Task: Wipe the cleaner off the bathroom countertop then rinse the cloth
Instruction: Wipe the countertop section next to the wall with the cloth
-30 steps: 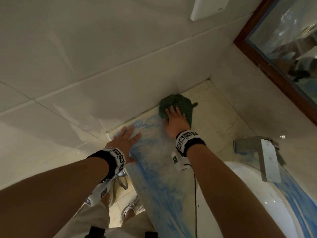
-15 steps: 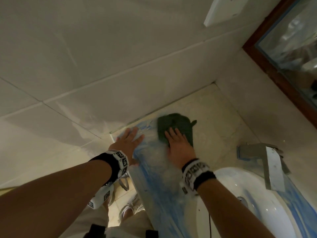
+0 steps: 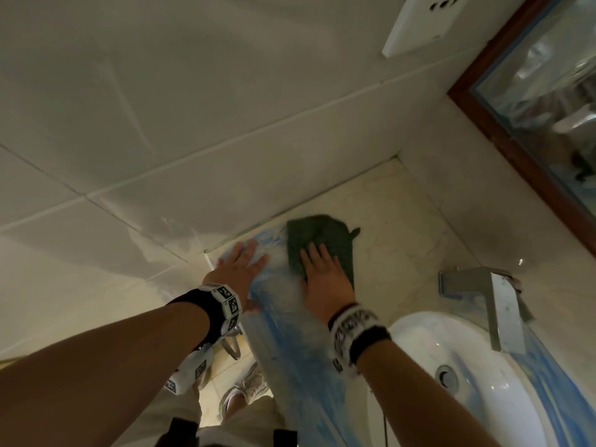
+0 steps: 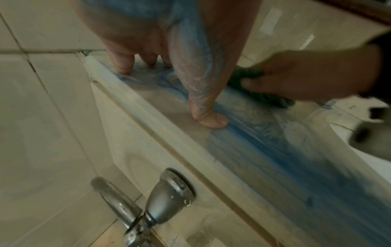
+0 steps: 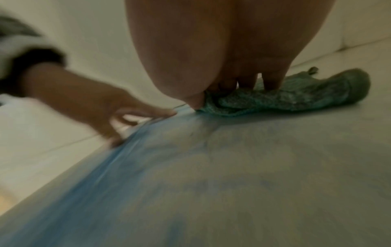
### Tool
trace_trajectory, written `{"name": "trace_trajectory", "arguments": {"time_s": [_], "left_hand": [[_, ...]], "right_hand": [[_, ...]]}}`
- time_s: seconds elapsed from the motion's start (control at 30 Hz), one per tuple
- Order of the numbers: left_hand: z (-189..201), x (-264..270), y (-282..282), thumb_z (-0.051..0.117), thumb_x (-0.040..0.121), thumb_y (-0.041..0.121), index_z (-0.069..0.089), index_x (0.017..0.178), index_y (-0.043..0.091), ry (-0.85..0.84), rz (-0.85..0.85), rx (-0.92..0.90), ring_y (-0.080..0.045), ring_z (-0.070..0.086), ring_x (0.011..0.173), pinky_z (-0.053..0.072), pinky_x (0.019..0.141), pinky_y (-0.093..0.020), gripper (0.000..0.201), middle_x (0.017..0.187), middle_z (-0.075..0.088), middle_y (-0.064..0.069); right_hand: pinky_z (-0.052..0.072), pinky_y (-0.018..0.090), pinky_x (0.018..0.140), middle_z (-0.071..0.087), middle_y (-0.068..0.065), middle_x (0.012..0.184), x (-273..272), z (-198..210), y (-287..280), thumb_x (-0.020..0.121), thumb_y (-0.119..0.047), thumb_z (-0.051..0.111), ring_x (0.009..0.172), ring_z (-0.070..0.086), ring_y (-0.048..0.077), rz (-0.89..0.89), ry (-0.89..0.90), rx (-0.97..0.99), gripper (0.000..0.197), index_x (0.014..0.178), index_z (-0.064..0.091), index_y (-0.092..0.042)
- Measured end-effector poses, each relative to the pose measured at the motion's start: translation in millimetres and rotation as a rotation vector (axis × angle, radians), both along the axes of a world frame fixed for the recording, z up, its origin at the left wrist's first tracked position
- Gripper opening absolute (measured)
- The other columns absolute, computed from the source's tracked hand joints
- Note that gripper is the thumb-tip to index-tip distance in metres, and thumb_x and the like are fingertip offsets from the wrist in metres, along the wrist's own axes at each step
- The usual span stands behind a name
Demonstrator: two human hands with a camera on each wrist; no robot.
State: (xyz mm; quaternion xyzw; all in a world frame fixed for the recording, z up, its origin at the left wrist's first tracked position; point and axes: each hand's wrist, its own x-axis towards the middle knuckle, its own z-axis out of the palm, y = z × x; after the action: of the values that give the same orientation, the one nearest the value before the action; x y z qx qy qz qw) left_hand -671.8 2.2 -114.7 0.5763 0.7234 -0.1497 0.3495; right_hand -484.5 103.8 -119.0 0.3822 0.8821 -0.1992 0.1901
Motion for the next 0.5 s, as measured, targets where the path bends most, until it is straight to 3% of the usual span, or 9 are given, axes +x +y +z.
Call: {"name": "trace_trajectory", "arguments": {"time_s": [0.13,0.3,0.5], "left_hand": [[3.1,0.0,0.6,0.069,0.081,0.052,-0.013,0.153,0.03,-0.008,-0.01,-0.018,-0.027,-0.024,0.146,0.005,0.119,-0.051,0.111,0.157,-0.031,-0.001],[2.3,0.2,0.9,0.07,0.081,0.053,-0.012,0.153,0.03,-0.008,-0.011,0.001,-0.027,-0.024,0.146,0.004,0.118,-0.05,0.111,0.157,-0.031,-0.001],[4.2,0.5,1.5,0.069,0.08,0.055,-0.011,0.153,0.032,0.009,-0.02,-0.018,-0.027,-0.023,0.146,0.004,0.118,-0.05,0.111,0.157,-0.03,-0.001]], "right_hand": [[-0.007,0.036,0.119,-0.003,-0.002,0.163,39.3,6.5,-33.1,0.087,-0.04,0.004,0.15,-0.006,0.02,0.069,-0.027,-0.045,0.071,0.156,0.008,-0.02],[-0.002,0.038,0.12,-0.001,-0.003,0.163,8.6,0.8,21.9,0.102,-0.03,0.03,0.15,-0.006,0.018,-0.009,0.002,-0.034,0.058,0.156,0.009,-0.023],[0.005,0.047,0.121,0.008,-0.001,0.163,-61.6,-8.3,81.4,0.104,-0.034,0.029,0.15,0.0,0.023,-0.102,0.029,-0.023,0.054,0.155,0.018,-0.02]]}}
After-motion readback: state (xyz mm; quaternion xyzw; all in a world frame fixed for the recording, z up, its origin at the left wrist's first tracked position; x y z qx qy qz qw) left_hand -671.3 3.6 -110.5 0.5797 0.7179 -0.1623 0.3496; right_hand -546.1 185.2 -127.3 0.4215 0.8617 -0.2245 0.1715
